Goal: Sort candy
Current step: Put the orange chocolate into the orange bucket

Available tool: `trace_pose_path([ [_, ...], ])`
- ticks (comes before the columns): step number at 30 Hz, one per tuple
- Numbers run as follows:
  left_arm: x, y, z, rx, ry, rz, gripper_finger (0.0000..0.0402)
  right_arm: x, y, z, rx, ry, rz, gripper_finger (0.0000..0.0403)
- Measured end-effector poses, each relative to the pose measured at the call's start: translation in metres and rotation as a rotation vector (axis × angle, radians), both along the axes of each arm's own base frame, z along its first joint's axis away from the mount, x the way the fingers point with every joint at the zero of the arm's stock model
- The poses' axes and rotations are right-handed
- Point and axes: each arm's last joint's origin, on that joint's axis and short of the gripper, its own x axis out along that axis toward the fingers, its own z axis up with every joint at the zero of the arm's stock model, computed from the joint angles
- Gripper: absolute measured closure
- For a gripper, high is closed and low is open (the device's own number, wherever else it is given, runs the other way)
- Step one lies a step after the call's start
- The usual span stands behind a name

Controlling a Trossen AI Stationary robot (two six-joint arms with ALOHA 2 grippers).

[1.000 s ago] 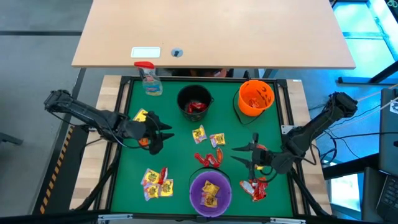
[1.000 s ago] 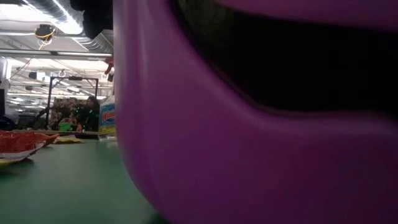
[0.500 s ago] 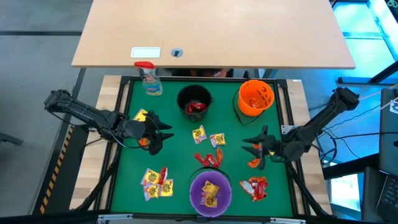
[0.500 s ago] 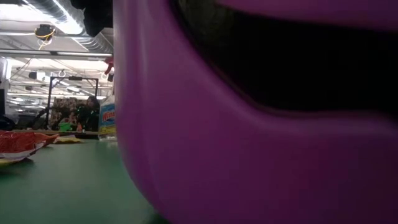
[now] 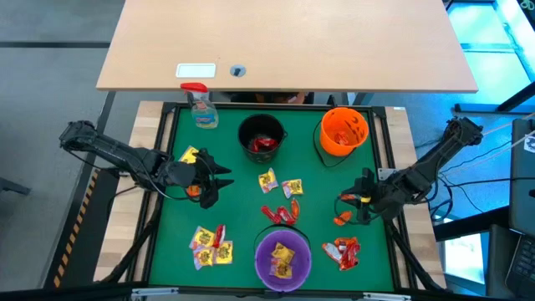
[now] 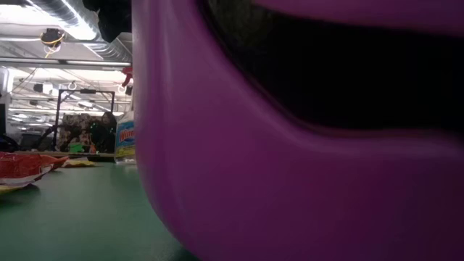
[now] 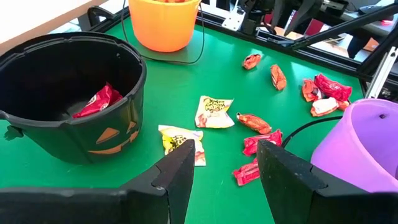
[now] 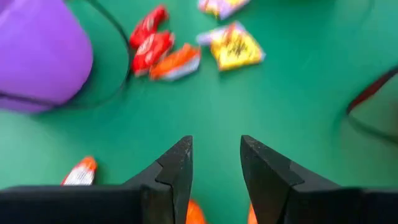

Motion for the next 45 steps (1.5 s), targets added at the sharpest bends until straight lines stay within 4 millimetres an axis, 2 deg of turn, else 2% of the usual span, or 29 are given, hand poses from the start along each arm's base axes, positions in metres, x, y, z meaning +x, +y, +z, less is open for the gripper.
trace_pose_path([
  [3,0.000,0.000,0.000,0.000,0.000,0.000,0.0239,0.001,0.003,-0.002,0.034,0.060,0.015,0.0272],
  [8,0.000,0.000,0.000,0.009,0.003,-0.005,0.0239,0.003,0.005,-0.017,-0.052,0.186,-0.017,0.0272],
  [12,0.000,0.000,0.000,0.011,0.004,-0.006,0.0239,0.002,0.003,-0.027,-0.130,0.271,-0.113,0.0271],
  [16,0.000,0.000,0.000,0.017,0.005,-0.009,0.0239,0.004,0.005,-0.035,-0.147,0.337,-0.150,0.0265],
  [22,0.000,0.000,0.000,0.025,0.006,-0.007,0.0239,0.008,0.011,-0.044,-0.129,0.411,-0.159,0.0197],
  [26,0.000,0.000,0.000,0.025,0.006,-0.007,0.0239,0.014,0.006,-0.050,-0.132,0.446,-0.225,0.0147],
  [29,0.000,0.000,0.000,0.025,0.006,-0.007,0.0239,0.022,-0.001,-0.054,-0.109,0.476,-0.275,0.0129],
  [39,0.000,0.000,0.000,0.022,0.006,-0.011,0.0239,0.035,-0.027,-0.067,-0.051,0.532,-0.281,0.0143],
  [45,0.001,0.000,0.000,0.016,0.006,-0.008,0.0239,0.035,-0.035,-0.084,0.010,0.525,-0.256,0.0150],
])
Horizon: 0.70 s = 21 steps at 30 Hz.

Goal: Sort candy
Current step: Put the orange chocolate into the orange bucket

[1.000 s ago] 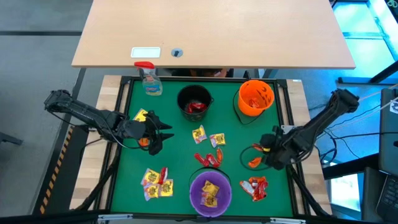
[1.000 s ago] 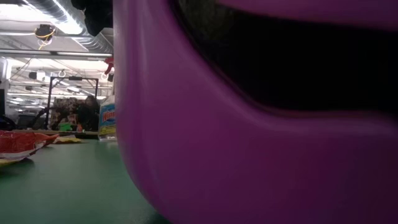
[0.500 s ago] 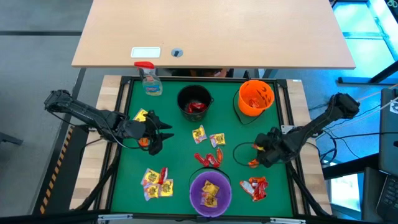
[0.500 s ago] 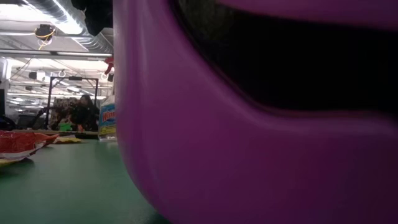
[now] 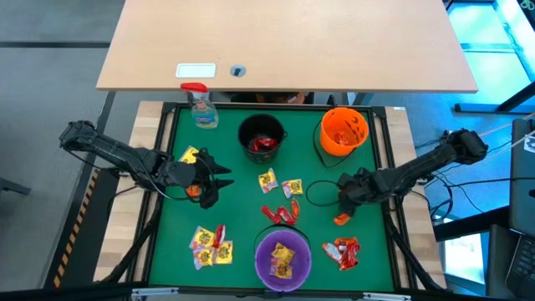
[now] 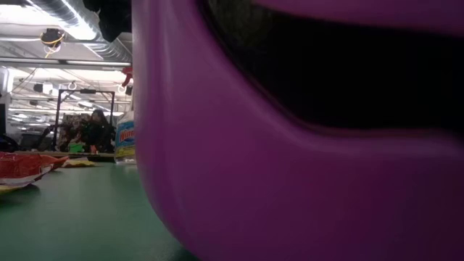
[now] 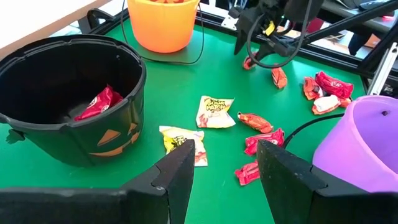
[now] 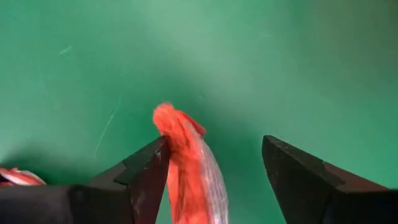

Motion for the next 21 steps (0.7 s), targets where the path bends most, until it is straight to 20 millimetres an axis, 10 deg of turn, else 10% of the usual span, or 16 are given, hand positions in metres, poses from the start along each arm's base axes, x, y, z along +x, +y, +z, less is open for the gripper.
trace_pose_path([
  [7,0.0000,-0.0001,0.0000,-0.001,0.000,-0.001,0.0239,-0.0004,-0.0014,-0.0067,0.001,-0.031,-0.003,0.0182],
  [21,0.0001,0.0000,0.0000,0.006,0.002,-0.004,0.0239,-0.0001,-0.0007,-0.0053,0.016,-0.028,0.023,0.0368],
])
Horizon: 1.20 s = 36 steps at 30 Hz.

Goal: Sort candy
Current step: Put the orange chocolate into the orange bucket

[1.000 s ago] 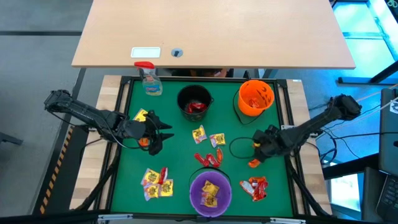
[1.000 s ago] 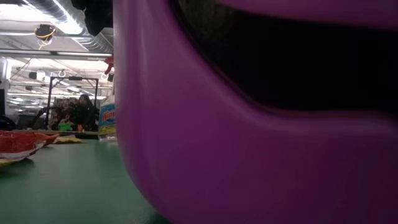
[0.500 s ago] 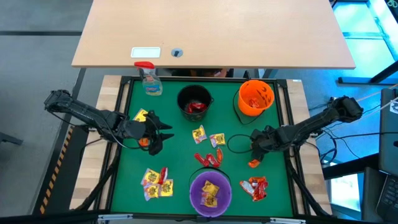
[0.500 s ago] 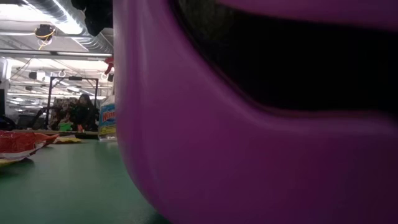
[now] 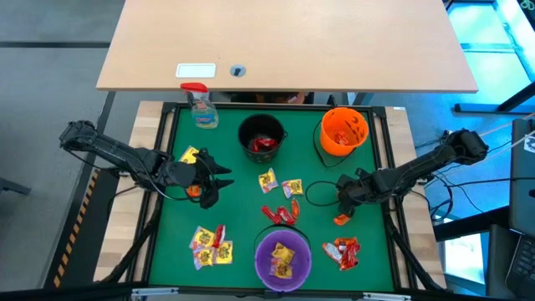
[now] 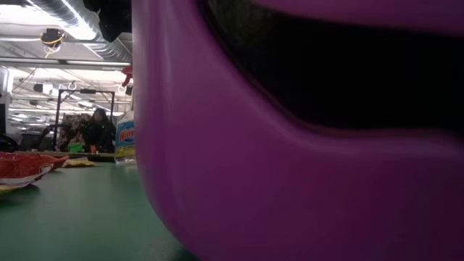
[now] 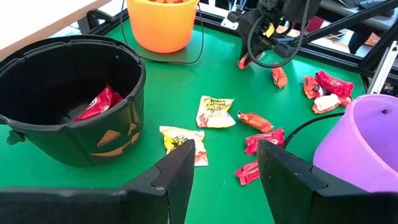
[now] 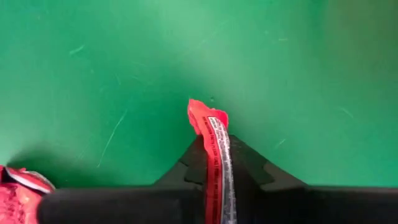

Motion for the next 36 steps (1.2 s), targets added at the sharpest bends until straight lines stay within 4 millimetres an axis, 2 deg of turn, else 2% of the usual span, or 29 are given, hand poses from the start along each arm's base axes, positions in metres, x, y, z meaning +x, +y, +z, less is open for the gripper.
trace_pose_path([
  [3,0.000,0.000,0.000,0.000,0.000,0.000,0.0239,0.003,0.001,0.004,0.003,-0.009,0.002,0.0376],
  [7,0.000,0.000,0.000,0.000,0.000,0.000,0.0239,0.010,0.004,0.017,0.010,-0.041,0.024,0.0368],
  [12,0.000,0.000,0.000,-0.001,0.000,0.000,0.0239,0.019,0.007,0.041,0.012,-0.116,0.053,0.0366],
  [19,0.000,0.000,0.000,-0.007,-0.004,0.003,0.0239,0.031,0.009,0.092,-0.044,-0.287,0.100,0.0376],
  [24,0.000,0.000,0.000,-0.007,-0.005,0.002,0.0239,0.031,0.004,0.136,-0.197,-0.410,0.098,0.0371],
  [29,0.001,0.000,0.001,-0.033,-0.020,0.014,0.0239,0.025,-0.017,0.168,-0.423,-0.480,-0.047,0.0370],
  [36,0.001,-0.001,0.003,-0.039,-0.038,0.014,0.0239,0.019,-0.067,0.171,-0.495,-0.357,-0.165,0.0369],
])
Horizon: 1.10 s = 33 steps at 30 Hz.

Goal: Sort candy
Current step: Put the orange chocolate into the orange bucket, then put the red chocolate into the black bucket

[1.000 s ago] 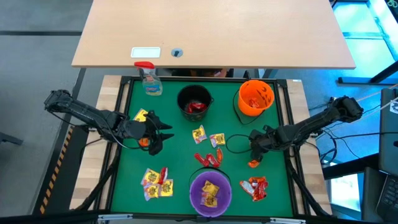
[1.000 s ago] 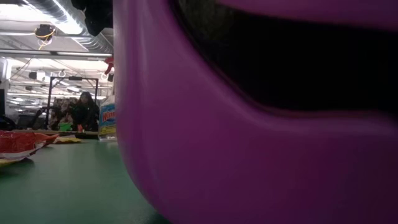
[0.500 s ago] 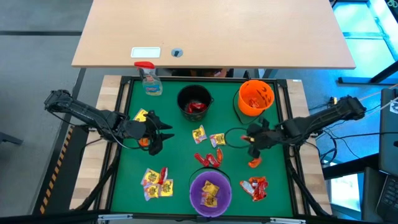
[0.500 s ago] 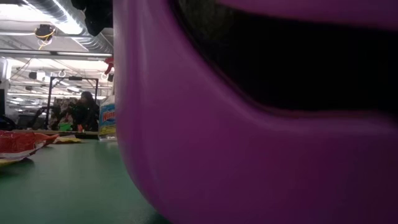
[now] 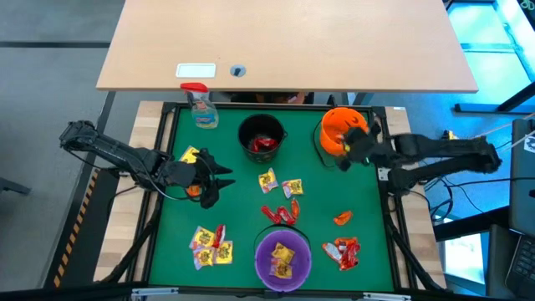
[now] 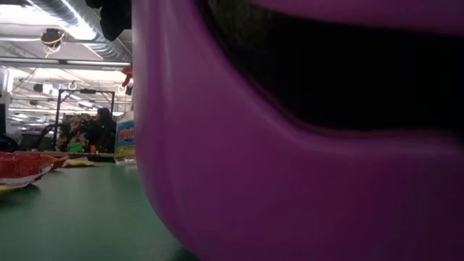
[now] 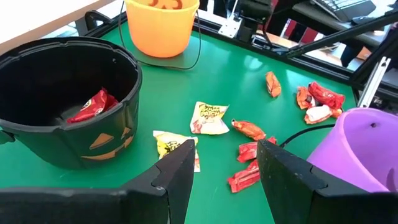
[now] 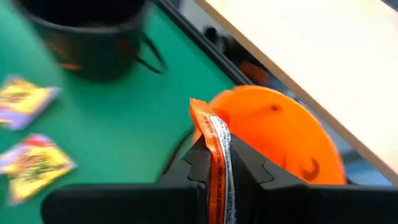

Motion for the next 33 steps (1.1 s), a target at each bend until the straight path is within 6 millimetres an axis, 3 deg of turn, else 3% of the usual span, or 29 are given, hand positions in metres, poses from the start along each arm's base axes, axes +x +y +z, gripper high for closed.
trace_pose_path([
  [10,0.000,0.000,0.000,-0.001,-0.004,0.000,0.0239,-0.022,-0.074,0.001,0.084,0.026,-0.234,0.0360],
  [16,0.000,0.000,0.000,0.005,-0.003,-0.003,0.0239,-0.029,-0.093,0.003,0.167,-0.047,-0.201,0.0293],
  [24,0.000,0.000,0.000,0.002,-0.001,-0.007,0.0239,-0.032,-0.092,0.004,0.222,-0.068,-0.097,0.0210],
  [33,-0.001,-0.006,0.000,-0.025,0.005,-0.064,0.0239,-0.057,-0.058,0.021,0.416,-0.265,0.211,0.0220],
])
